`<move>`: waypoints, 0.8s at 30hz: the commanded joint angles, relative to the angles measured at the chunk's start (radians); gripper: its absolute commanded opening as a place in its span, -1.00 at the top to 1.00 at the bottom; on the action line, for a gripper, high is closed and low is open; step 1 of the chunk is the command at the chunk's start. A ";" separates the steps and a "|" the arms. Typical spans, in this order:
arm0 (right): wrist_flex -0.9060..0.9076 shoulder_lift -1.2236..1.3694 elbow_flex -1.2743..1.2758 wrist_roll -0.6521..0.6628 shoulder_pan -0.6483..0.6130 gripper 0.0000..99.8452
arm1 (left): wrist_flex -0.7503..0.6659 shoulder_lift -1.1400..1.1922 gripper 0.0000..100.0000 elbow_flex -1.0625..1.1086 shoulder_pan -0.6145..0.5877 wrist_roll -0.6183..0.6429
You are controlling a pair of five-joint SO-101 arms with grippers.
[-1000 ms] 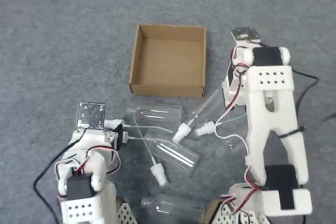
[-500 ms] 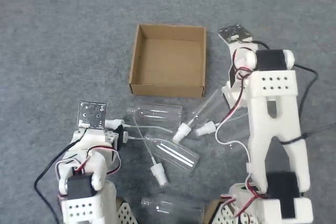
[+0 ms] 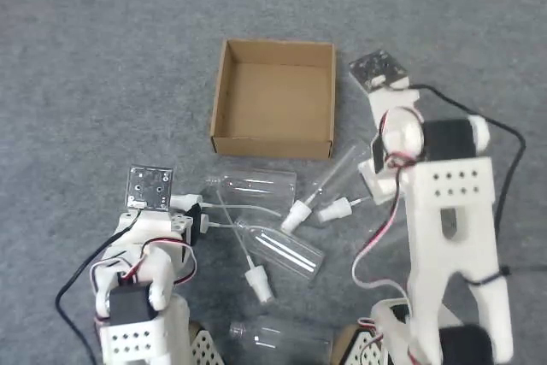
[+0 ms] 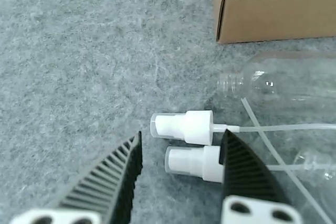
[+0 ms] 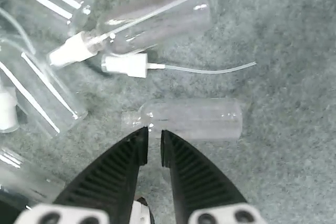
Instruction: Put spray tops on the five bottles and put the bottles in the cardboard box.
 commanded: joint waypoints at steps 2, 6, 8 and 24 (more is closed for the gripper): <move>0.027 -0.140 0.037 0.012 -0.021 0.98 | -0.035 -0.018 0.55 -0.013 -0.006 0.002; 0.018 -0.179 0.049 0.063 -0.030 0.99 | -0.035 -0.018 0.55 -0.013 -0.006 0.002; 0.018 -0.185 0.049 0.166 -0.028 0.99 | -0.035 -0.018 0.55 -0.013 -0.006 0.002; 0.028 -0.185 0.206 0.617 -0.024 0.49 | -0.035 -0.018 0.55 -0.013 -0.006 0.002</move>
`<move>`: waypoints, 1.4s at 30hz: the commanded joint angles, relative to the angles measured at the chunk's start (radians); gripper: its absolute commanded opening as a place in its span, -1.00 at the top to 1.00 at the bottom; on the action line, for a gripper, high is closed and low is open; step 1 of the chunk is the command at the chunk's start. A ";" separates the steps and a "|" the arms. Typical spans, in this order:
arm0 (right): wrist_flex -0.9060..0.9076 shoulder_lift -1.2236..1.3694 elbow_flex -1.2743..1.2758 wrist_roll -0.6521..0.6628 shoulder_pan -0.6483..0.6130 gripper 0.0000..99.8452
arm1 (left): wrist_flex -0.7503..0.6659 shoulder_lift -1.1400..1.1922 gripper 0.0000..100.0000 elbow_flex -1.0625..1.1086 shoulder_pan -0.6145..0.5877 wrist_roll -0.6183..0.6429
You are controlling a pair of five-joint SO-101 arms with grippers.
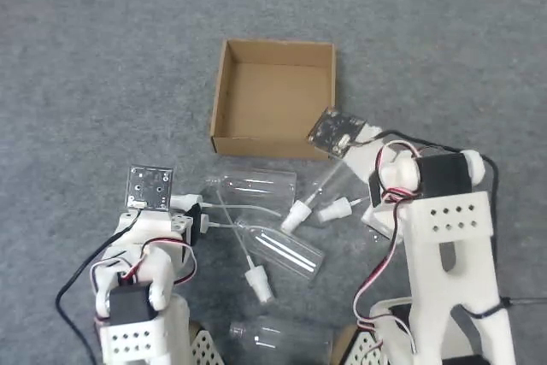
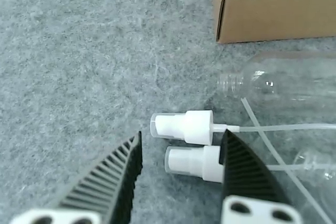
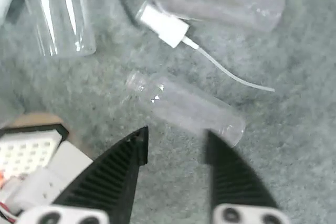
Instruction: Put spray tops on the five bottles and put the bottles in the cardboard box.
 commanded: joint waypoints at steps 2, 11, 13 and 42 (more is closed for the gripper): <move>0.024 -0.041 0.018 0.153 0.002 0.49 | -0.035 -0.018 0.55 -0.013 -0.006 0.002; -0.005 -0.041 0.124 0.370 0.002 0.49 | -0.035 -0.018 0.55 -0.013 -0.006 0.002; -0.038 -0.041 0.147 0.371 0.002 0.49 | -0.035 -0.018 0.55 -0.013 -0.006 0.002; -0.189 -0.030 0.276 0.430 -0.001 0.49 | -0.035 -0.018 0.55 -0.013 -0.006 0.002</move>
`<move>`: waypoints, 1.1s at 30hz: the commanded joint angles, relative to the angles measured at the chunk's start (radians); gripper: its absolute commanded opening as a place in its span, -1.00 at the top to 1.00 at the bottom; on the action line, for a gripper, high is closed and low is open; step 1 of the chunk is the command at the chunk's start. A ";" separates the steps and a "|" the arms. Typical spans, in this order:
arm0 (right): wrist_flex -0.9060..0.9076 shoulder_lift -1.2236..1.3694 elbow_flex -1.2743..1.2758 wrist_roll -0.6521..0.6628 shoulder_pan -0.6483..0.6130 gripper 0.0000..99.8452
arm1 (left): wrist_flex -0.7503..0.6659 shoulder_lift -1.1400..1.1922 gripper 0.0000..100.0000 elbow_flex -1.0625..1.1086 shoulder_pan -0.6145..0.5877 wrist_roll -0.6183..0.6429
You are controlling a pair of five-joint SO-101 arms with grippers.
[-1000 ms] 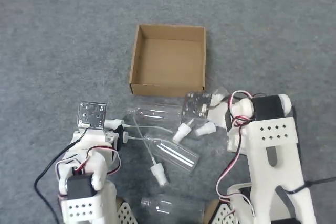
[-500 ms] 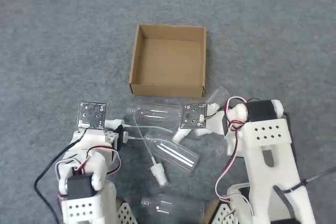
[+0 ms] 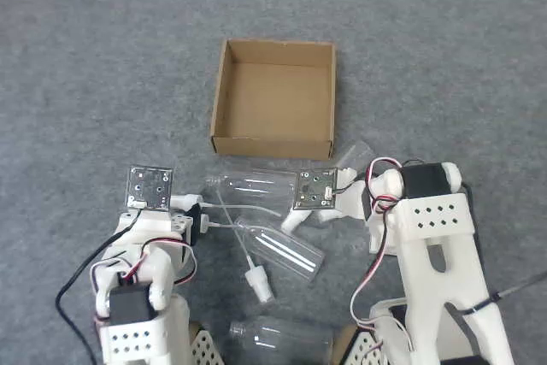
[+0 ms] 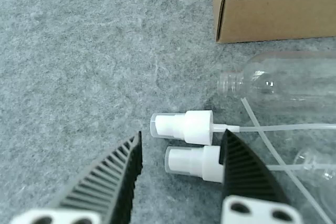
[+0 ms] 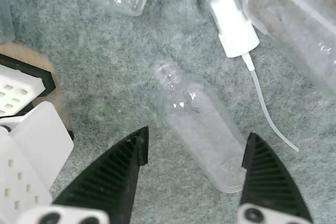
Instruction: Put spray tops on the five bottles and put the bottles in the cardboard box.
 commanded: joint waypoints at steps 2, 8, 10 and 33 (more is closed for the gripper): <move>-0.068 -0.027 0.011 0.011 0.002 0.49 | -0.034 -0.018 0.55 -0.013 -0.006 0.002; -0.182 -0.027 0.112 0.011 0.004 0.49 | -0.034 -0.018 0.55 -0.013 -0.006 0.002; -0.203 -0.027 0.132 0.011 0.004 0.49 | -0.034 -0.018 0.55 -0.013 -0.006 0.002; -0.343 -0.025 0.299 0.011 0.005 0.49 | -0.034 -0.018 0.55 -0.013 -0.006 0.002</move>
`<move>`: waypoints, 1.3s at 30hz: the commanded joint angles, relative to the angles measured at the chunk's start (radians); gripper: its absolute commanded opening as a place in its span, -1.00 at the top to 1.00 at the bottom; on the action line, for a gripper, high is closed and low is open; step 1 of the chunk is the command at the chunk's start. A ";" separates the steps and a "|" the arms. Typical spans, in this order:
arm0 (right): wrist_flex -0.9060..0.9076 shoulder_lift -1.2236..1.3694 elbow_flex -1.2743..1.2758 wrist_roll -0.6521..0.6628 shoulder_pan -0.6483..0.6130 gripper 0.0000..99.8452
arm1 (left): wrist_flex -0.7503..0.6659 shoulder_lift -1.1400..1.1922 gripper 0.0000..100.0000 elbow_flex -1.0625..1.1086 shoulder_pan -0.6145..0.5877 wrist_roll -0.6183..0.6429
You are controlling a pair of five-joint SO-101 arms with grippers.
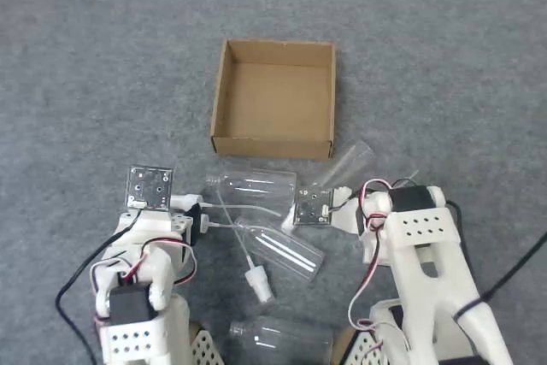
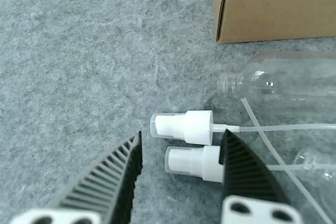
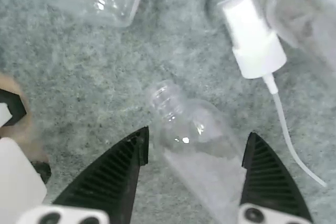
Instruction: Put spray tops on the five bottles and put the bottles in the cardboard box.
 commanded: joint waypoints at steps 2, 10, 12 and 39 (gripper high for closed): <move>-0.018 -0.025 -0.006 0.011 0.004 0.49 | -0.034 -0.018 0.55 -0.013 -0.006 0.002; -0.071 -0.025 0.048 0.011 0.004 0.49 | -0.034 -0.018 0.55 -0.013 -0.006 0.002; -0.108 -0.025 0.081 0.009 0.004 0.49 | -0.034 -0.018 0.55 -0.013 -0.006 0.002; -0.160 -0.027 0.054 -0.476 0.044 0.65 | -0.034 -0.018 0.55 -0.013 -0.006 0.002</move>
